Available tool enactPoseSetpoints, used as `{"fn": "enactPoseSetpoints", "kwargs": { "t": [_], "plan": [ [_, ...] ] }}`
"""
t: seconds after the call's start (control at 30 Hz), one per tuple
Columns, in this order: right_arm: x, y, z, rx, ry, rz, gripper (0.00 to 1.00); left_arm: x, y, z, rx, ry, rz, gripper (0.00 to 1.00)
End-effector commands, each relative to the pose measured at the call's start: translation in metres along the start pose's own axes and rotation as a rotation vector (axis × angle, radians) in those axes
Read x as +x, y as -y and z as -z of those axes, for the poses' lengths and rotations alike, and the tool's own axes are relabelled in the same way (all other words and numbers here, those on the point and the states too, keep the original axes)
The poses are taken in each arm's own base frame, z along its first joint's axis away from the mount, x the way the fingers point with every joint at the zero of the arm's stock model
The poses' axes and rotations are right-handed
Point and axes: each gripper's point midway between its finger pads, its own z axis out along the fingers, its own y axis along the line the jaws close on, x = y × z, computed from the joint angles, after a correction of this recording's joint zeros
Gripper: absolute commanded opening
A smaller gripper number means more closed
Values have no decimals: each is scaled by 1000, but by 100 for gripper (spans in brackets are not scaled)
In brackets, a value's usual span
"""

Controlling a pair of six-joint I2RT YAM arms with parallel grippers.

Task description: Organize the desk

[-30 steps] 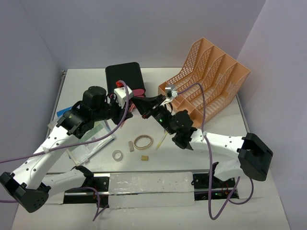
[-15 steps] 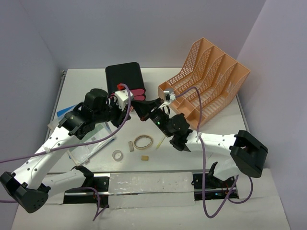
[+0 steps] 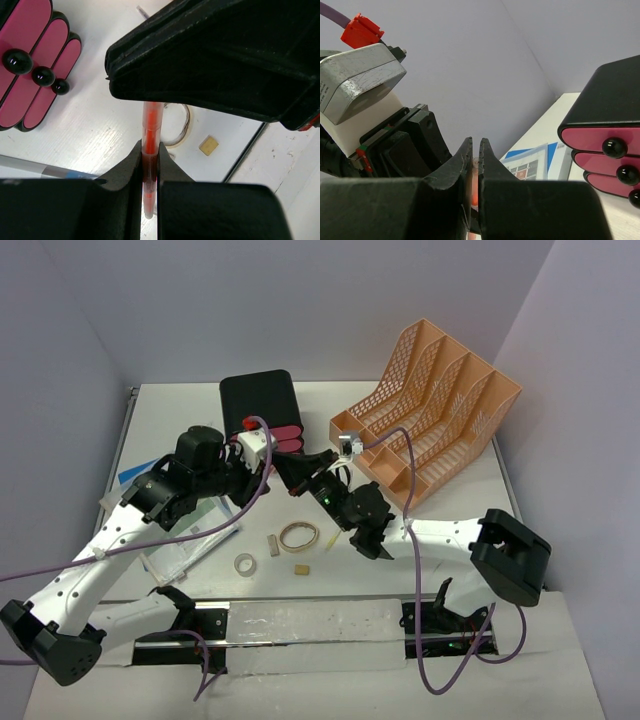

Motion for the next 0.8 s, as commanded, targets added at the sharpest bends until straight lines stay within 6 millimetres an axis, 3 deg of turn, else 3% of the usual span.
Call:
{"fn": "enactPoseSetpoints", "kwargs": {
  "t": [0.0, 0.1, 0.2, 0.37, 0.57, 0.77],
  "plan": [
    [127, -25, 63, -137, -488, -8, 0, -132, -42, 29, -190, 510, -77, 0],
    [113, -32, 55, -150, -475, 8, 3, -114, -49, 15, -210, 460, -87, 0],
    [84, -35, 40, -135, -421, 31, 25, -91, -61, 3, -244, 406, -93, 0],
    [45, -27, 27, -100, -367, 34, 45, -79, -66, 5, -267, 379, -104, 0],
    [10, -9, 20, -38, -304, 42, 57, -60, -84, 7, -340, 331, -95, 0],
    [-2, 10, 10, 41, -276, 29, 61, -38, -127, 19, -434, 293, -5, 0]
  ]
}}
